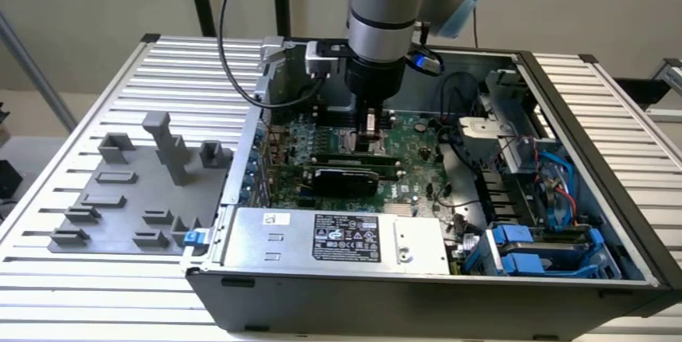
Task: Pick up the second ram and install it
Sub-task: 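Press down the second ram until it locks into place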
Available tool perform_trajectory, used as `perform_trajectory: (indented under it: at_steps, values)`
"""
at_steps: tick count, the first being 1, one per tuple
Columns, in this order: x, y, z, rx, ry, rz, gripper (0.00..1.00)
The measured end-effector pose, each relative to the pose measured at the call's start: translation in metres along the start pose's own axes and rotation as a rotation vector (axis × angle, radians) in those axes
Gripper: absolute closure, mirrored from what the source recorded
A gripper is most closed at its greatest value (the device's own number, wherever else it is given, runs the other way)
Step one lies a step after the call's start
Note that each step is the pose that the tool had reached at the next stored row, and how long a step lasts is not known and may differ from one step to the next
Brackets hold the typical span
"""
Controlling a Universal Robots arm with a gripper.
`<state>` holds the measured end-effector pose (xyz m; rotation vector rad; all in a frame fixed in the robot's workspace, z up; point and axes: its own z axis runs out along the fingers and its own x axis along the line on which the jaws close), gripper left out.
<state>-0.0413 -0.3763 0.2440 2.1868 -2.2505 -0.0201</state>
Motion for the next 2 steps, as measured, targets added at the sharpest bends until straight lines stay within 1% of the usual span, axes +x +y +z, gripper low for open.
perform_trajectory:
  at_steps: [2]
  values:
    - [0.0000,0.0000,-0.0001,0.0000,0.0001,0.000,1.00]
